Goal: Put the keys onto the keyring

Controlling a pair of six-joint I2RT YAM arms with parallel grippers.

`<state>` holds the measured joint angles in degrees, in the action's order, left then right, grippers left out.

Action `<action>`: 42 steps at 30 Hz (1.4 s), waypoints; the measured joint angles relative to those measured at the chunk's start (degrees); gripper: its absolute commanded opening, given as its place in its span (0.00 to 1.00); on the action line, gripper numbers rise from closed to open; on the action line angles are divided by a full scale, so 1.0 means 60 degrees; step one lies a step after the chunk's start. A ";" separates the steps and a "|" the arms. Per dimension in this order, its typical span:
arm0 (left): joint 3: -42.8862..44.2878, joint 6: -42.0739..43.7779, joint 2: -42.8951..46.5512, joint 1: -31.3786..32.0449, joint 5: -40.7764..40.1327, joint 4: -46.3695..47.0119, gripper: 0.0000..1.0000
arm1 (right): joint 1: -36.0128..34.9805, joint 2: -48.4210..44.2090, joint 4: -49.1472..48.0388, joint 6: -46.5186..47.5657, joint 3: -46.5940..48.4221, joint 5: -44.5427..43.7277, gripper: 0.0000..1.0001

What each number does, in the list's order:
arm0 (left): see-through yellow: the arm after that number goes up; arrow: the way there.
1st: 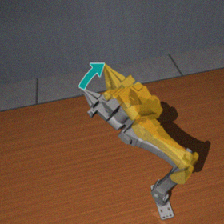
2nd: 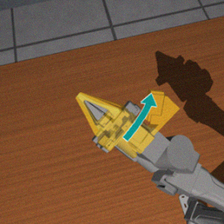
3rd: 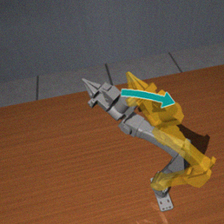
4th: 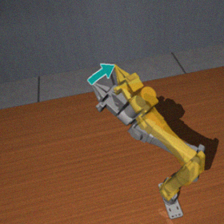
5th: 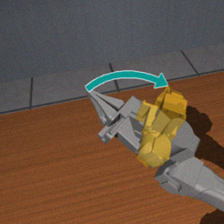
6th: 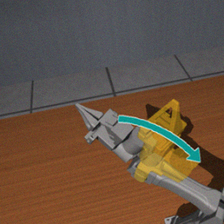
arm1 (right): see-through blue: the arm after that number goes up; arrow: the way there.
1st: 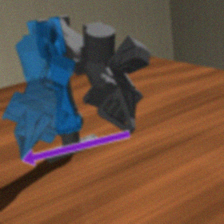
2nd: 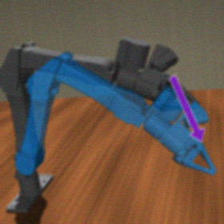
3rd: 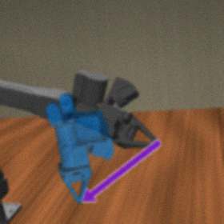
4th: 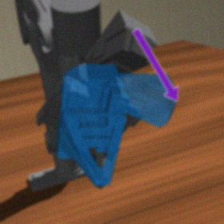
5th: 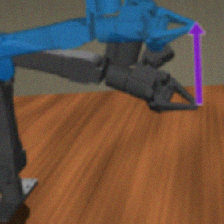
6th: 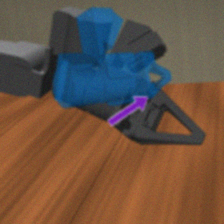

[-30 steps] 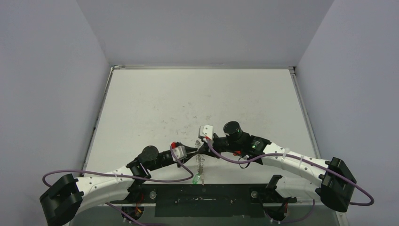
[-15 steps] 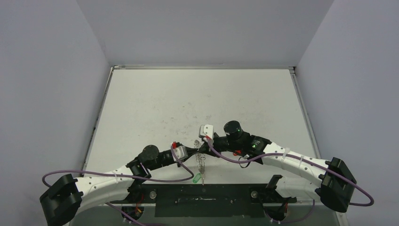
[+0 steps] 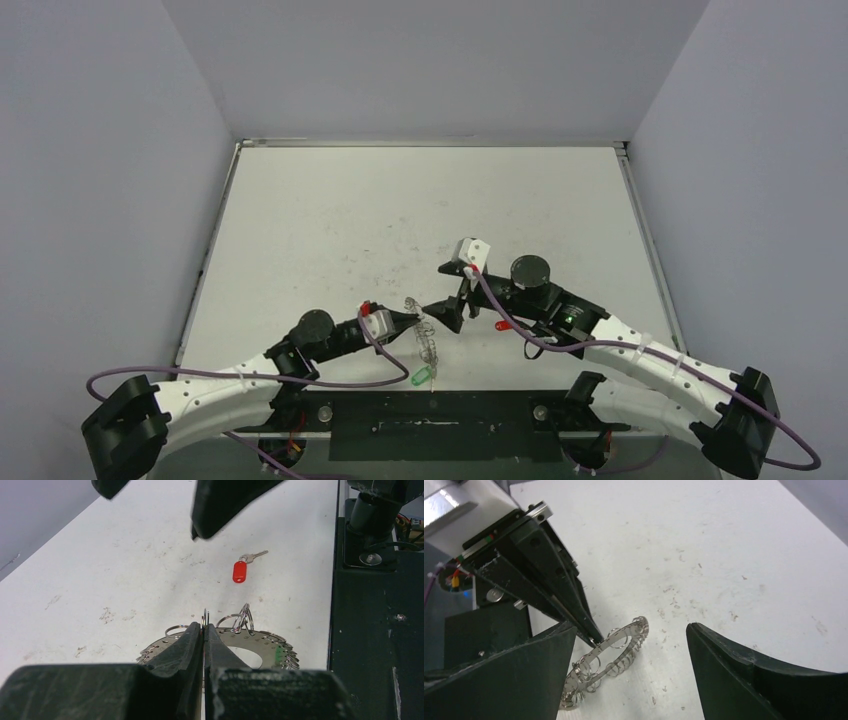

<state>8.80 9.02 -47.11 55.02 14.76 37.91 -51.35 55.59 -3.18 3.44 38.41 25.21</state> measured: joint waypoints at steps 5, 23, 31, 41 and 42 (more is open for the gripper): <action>-0.0146 -0.0033 0.0189 0.0000 0.0007 0.0007 0.00 | 0.0321 -0.0474 -0.0022 -0.0787 -0.0004 -0.1042 0.92; -0.1300 0.1942 0.0667 0.0000 0.0914 0.1242 0.00 | 0.1621 -0.1024 0.0087 -0.1410 -0.1122 0.0091 0.85; -0.1406 0.1898 0.0739 0.0000 0.1016 0.1679 0.00 | 0.1596 -0.0973 -0.1155 -0.0710 -0.1967 0.1821 0.75; -0.1406 0.0674 0.1137 0.0000 0.0492 0.1767 0.00 | 0.1308 -0.0266 -0.1585 -0.0718 -0.1898 0.1741 0.93; -0.1406 0.0532 0.1195 0.0000 0.0404 0.1738 0.00 | 0.1308 -0.0288 -0.1534 -0.0860 -0.1865 0.1494 0.97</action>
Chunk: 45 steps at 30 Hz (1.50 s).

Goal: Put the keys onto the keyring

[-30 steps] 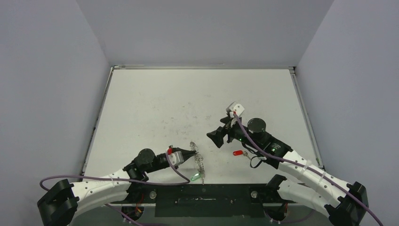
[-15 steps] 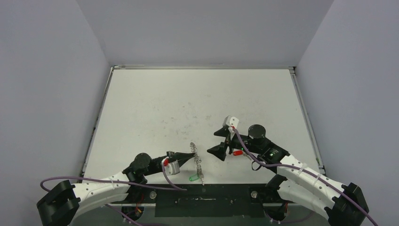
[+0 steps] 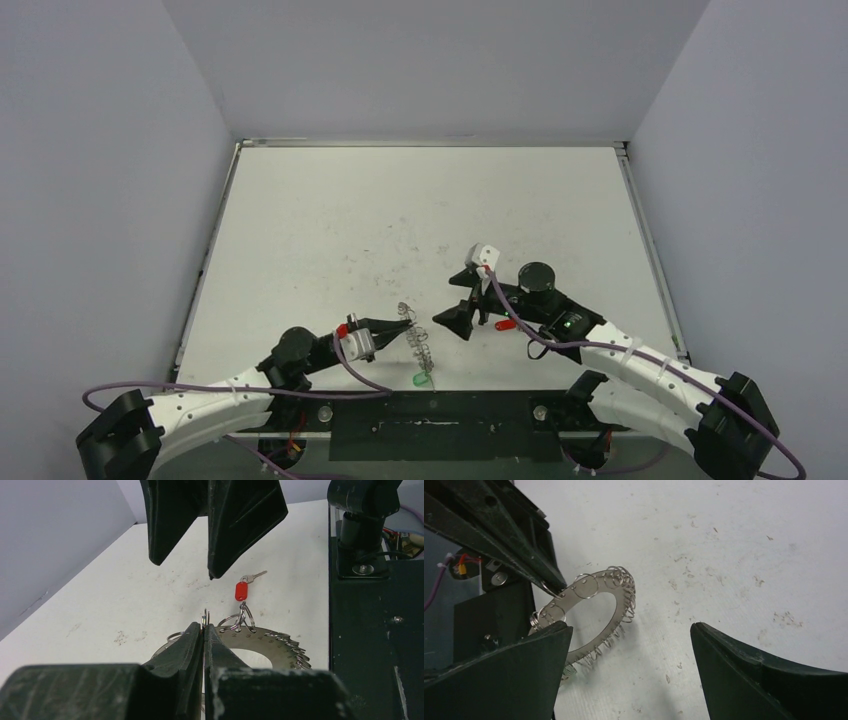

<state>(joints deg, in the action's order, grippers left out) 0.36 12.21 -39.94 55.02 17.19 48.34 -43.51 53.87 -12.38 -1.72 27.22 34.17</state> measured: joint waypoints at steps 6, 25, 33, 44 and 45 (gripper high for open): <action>0.0000 -0.0561 0.0157 0.0000 -0.0346 -0.0069 0.00 | 0.0106 -0.0211 0.1330 -0.1089 0.0543 -0.2320 0.93; 0.0000 -0.0758 0.0026 0.0004 -0.0729 -0.0299 0.00 | 0.1086 -0.1035 0.7537 -0.5694 0.0940 -0.8677 0.58; 0.0000 -0.0758 -0.0127 0.0000 -0.0812 -0.0291 0.00 | 0.1198 -0.0186 0.8047 -0.6750 0.0801 -0.8870 0.38; 0.0000 -0.0761 -0.0204 0.0000 -0.0841 -0.0291 0.00 | 0.1202 0.1585 0.7461 -0.6805 0.0703 -0.8269 0.38; 0.0000 -0.0761 -0.0204 0.0000 -0.0841 -0.0291 0.00 | 0.1202 0.1657 0.7413 -0.6794 0.0703 -0.8218 0.38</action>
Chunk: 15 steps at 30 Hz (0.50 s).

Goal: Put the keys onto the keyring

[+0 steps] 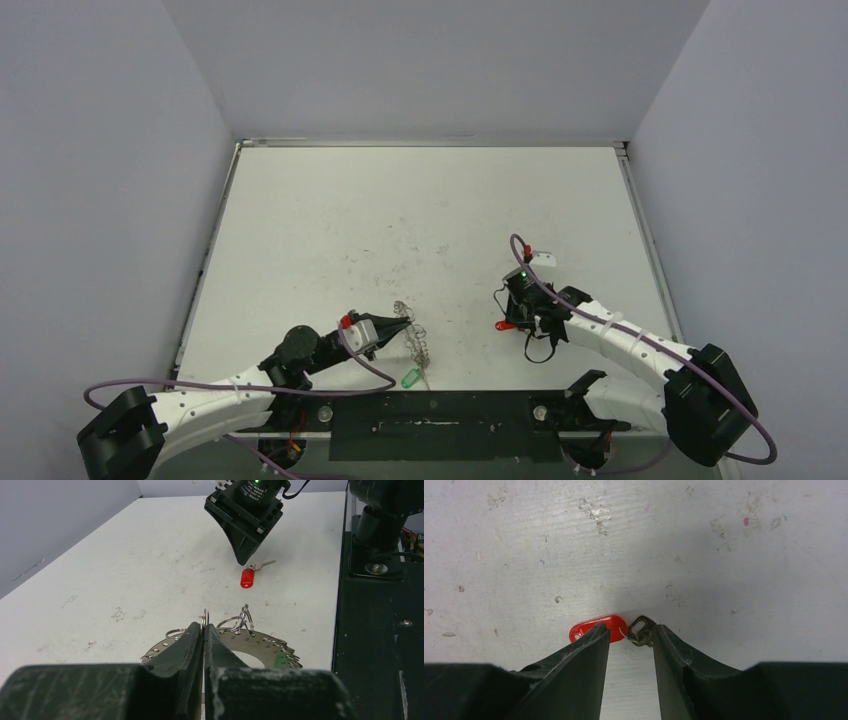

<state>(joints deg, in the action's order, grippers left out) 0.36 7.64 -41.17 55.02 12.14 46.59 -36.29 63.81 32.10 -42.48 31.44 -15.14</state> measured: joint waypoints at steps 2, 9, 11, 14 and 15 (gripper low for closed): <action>0.0000 0.0000 0.0000 0.0000 -0.0004 0.0000 0.00 | 0.0000 0.0153 -0.0113 0.0033 0.0000 0.0109 0.37; 0.0000 0.0004 -0.0076 0.0000 -0.0036 0.0018 0.00 | 0.0000 0.0648 -0.0379 0.0146 0.0000 0.0364 0.27; 0.0000 0.0004 -0.0095 0.0000 -0.0040 0.0036 0.00 | 0.0000 0.0718 -0.0430 0.0178 0.0000 0.0430 0.23; 0.0000 0.0004 -0.0095 0.0000 -0.0051 0.0044 0.00 | 0.0000 0.0739 -0.0437 0.0211 0.0000 0.0455 0.18; 0.0000 0.0004 -0.0095 0.0000 -0.0062 0.0044 0.00 | 0.0000 0.0739 -0.0437 0.0219 0.0000 0.0455 0.14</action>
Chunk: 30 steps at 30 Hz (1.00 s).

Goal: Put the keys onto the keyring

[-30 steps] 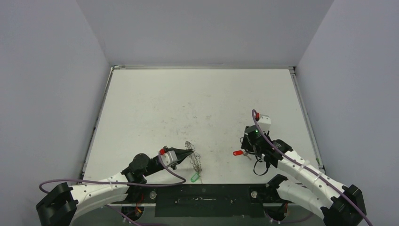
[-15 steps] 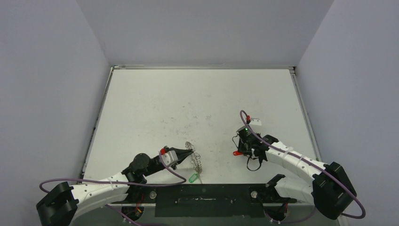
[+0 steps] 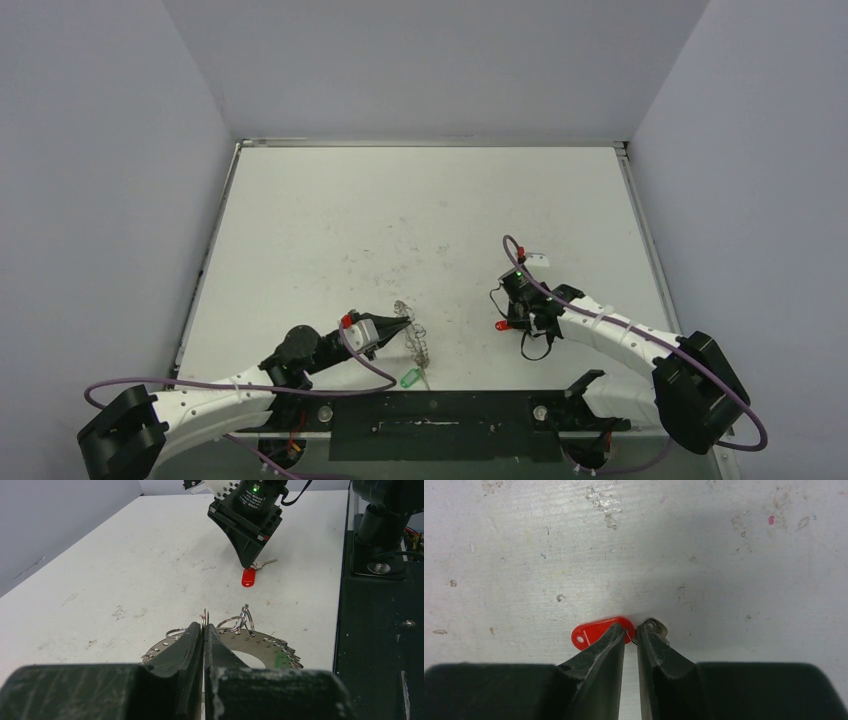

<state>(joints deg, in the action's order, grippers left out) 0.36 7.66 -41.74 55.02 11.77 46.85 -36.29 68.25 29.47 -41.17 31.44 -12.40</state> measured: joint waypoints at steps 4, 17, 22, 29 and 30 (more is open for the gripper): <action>0.0000 0.0000 0.0004 0.0000 0.0000 0.0000 0.00 | 0.0000 0.0000 0.0018 0.0025 0.0000 -0.0004 0.02; 0.0000 0.0004 0.0113 0.0000 -0.0004 -0.0076 0.00 | 0.0000 -0.0026 0.0346 0.0361 0.0270 -0.0098 0.00; 0.0000 0.0004 0.0255 0.0000 -0.0004 -0.0200 0.00 | 0.0000 -0.0255 0.0379 0.0718 0.0619 0.0051 0.00; 0.0000 0.0004 0.0361 0.0000 -0.0004 -0.0342 0.00 | 0.0000 -0.0277 0.0040 0.0976 0.0703 0.0834 0.00; 0.0000 0.0004 0.0372 0.0000 -0.0004 -0.0350 0.00 | 0.0000 -0.0248 -0.0036 0.1013 0.0721 0.1035 0.00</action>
<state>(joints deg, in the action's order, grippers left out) 0.36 7.68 -39.51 55.02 11.75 44.75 -36.29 66.76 29.26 -35.09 35.77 -6.20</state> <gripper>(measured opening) 0.010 0.025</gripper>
